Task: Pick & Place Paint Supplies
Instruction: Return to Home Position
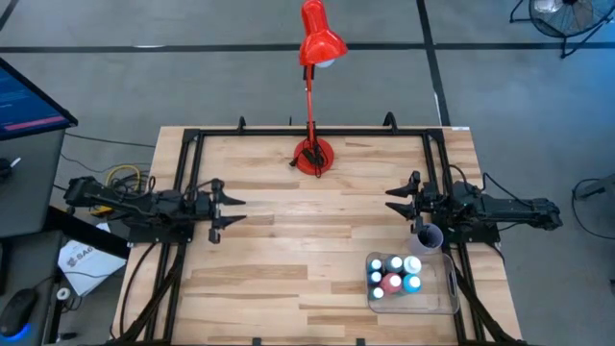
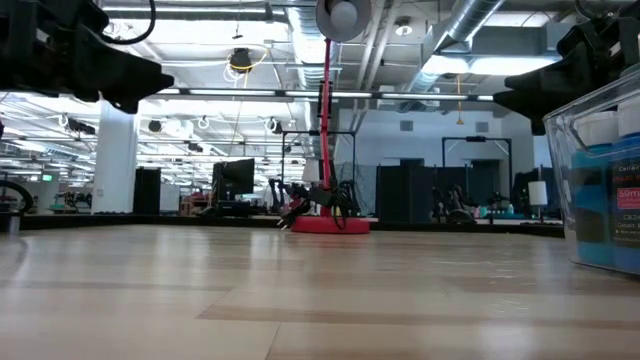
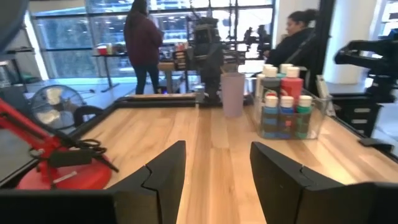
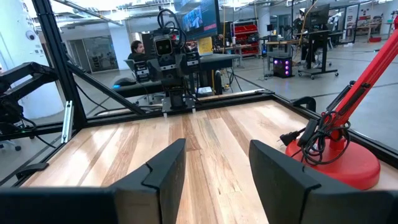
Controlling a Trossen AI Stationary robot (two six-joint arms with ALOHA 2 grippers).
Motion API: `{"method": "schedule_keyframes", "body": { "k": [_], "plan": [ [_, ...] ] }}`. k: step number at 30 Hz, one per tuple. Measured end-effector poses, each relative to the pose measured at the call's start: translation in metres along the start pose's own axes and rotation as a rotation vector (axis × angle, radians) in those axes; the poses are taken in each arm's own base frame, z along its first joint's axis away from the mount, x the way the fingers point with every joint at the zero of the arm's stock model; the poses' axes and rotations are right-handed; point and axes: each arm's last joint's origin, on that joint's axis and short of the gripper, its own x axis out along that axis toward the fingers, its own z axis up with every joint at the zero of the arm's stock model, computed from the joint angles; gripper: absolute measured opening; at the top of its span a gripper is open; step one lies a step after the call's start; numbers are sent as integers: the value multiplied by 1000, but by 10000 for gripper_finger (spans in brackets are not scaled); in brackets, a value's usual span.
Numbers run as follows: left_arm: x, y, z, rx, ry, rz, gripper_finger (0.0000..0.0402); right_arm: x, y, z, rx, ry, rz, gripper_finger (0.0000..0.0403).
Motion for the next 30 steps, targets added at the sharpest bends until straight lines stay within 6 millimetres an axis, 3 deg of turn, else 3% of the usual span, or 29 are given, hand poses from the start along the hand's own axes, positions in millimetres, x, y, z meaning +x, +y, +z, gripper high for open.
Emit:
{"method": "schedule_keyframes", "body": {
  "k": [18,30],
  "plan": [
    [0,-1,-9,-19,87,-34,163,0,0,0,0,0,0,171],
    [-1,-2,-20,-124,203,-45,163,0,0,0,0,0,0,171]
  ]
}}
